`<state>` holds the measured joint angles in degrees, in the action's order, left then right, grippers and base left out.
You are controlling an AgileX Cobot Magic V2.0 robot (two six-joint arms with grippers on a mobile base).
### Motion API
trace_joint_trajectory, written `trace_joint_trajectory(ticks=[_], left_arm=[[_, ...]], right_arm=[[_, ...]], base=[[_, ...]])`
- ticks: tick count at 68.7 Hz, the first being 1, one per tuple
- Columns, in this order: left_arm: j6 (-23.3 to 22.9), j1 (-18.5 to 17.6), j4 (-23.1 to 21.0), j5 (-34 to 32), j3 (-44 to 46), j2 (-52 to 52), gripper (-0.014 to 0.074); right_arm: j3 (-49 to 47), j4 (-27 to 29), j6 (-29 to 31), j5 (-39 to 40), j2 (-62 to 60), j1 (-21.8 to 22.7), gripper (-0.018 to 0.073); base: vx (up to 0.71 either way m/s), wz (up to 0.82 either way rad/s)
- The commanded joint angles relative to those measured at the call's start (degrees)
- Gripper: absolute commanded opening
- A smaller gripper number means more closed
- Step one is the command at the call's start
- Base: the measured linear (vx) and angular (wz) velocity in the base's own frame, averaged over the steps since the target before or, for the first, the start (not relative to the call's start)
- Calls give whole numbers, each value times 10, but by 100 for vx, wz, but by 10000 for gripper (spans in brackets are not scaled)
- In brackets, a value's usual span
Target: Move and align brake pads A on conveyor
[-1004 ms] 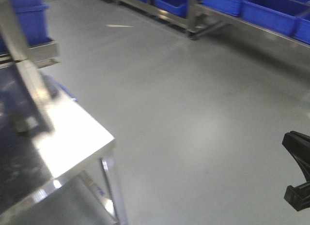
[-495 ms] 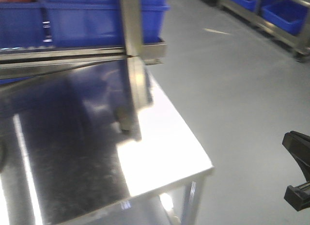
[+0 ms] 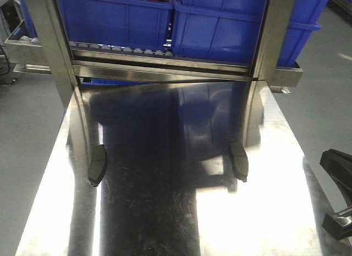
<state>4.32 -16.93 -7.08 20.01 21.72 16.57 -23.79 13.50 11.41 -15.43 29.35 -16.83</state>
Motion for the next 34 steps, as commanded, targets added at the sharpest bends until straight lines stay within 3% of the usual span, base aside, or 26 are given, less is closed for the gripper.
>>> trace_joint_trajectory(ticks=[1,34], left_arm=[[1,-3,-4,-43,14,7,-6],[1,-3,-4,-43,14,7,-6]], right_arm=[[-17,0,5,42,2,3,-8],[-17,0,5,41,2,3,-8]], base=[[6,20],[1,5]])
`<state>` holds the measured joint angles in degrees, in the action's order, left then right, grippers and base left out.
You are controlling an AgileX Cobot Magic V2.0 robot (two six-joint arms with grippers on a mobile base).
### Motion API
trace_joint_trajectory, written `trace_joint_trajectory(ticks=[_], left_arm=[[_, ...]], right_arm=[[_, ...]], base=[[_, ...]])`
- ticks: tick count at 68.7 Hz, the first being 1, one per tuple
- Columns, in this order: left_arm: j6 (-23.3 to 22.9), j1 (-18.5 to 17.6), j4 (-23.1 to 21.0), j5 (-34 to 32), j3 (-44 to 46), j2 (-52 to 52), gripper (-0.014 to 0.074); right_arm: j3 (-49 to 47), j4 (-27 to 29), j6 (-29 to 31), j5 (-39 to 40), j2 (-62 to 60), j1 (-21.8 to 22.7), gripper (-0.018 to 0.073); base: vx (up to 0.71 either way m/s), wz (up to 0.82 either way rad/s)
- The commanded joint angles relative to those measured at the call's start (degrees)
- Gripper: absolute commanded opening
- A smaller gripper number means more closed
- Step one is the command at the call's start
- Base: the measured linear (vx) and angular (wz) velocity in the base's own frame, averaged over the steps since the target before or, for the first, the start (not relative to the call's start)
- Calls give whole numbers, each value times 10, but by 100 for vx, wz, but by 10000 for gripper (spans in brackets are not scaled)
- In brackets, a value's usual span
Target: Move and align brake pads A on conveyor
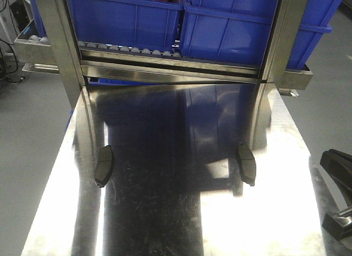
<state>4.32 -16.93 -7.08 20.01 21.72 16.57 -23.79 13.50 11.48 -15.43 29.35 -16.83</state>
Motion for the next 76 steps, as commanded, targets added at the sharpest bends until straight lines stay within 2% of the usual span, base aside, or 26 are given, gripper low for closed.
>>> trace_joint_trajectory(ticks=[1,76], left_arm=[[1,-3,-4,-43,14,7,-6],[1,-3,-4,-43,14,7,-6]], right_arm=[[-17,0,5,41,2,3,-8],[-17,0,5,41,2,3,-8]], base=[[0,0],[0,0]])
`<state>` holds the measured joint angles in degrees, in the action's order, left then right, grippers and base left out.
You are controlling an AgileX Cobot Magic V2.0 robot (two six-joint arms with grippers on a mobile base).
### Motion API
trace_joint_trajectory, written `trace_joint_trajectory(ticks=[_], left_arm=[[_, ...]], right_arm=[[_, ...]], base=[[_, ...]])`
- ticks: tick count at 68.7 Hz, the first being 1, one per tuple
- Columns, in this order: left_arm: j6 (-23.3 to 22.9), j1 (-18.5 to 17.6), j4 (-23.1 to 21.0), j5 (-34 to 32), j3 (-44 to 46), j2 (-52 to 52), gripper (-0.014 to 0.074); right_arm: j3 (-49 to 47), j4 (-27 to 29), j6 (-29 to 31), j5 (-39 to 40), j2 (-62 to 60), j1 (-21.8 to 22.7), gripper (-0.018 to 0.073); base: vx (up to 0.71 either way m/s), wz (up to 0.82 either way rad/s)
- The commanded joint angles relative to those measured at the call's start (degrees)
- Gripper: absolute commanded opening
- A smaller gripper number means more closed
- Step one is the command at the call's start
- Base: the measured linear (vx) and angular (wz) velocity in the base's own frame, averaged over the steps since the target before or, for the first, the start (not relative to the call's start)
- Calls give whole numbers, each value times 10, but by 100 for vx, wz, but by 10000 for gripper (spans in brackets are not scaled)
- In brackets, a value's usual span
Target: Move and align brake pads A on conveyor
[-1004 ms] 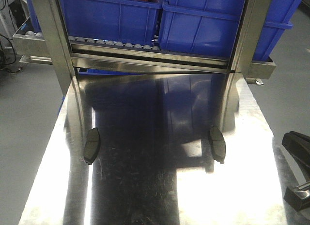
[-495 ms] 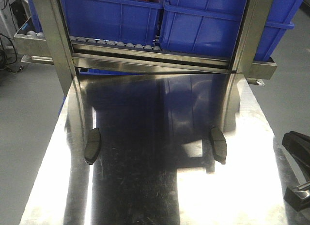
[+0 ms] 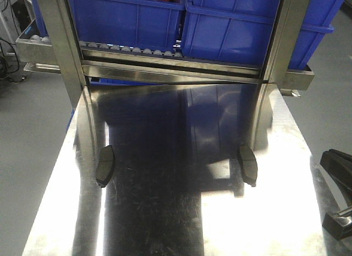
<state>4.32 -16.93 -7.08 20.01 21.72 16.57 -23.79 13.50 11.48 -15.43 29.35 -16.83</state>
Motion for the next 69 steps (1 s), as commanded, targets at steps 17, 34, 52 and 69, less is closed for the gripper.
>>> trace_joint_trajectory(ticks=[17,34,52,69], left_arm=[[1,-3,-4,-43,14,7,-6],[1,-3,-4,-43,14,7,-6],[1,-3,-4,-44,12,7,-6],[1,-3,-5,-43,12,7,129]], right_arm=[[-17,0,5,41,2,3,-8],[-17,0,5,41,2,3,-8],[-17,0,5,41,2,3,-8],[-17,0,5,41,2,3,-8]], base=[[0,0],[0,0],[0,0],[0,0]])
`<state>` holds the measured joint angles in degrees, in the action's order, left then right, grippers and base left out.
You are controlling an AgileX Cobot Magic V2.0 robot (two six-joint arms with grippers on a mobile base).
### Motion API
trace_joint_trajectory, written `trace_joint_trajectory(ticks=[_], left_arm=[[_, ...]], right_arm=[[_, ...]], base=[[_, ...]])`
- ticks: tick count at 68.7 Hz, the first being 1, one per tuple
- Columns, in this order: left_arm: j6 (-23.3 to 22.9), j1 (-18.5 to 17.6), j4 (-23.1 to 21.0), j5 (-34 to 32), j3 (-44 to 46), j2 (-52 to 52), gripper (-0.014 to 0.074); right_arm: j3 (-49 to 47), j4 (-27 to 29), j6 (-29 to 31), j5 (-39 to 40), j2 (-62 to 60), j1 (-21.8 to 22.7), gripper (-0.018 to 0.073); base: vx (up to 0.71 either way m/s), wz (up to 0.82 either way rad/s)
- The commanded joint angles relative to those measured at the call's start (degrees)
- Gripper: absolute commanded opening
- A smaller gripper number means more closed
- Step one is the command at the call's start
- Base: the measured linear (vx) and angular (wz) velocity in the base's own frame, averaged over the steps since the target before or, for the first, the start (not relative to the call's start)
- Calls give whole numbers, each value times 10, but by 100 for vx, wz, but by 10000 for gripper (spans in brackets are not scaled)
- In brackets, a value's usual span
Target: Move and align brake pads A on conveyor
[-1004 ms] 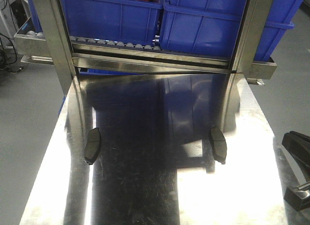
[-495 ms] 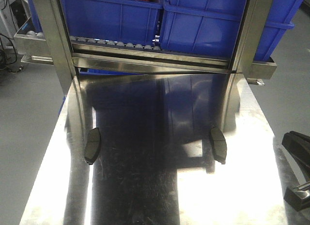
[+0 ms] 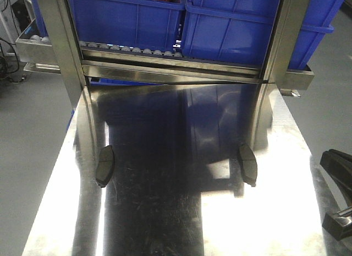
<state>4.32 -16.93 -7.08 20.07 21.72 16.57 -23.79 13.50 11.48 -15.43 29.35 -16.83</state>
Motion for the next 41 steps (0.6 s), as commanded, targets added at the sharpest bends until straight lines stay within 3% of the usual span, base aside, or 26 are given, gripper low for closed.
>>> trace_joint_trajectory(ticks=[1,13,21,29,41], left_arm=[[1,-3,-5,-44,12,7,148],[-5,-3,-10,-44,12,7,512],[-6,-3,-12,-44,12,7,682],[-6,-3,-53,-43,12,9,731],[-26,-3,-54,-22,37,88,694]], right_arm=[[-17,0,5,41,2,3,-8],[-17,0,5,41,2,3,-8],[-17,0,5,41,2,3,-8],[-17,0,5,41,2,3,-8],[-17,0,5,41,2,3,-8]], base=[[0,0],[0,0],[0,0],[0,0],[0,0]])
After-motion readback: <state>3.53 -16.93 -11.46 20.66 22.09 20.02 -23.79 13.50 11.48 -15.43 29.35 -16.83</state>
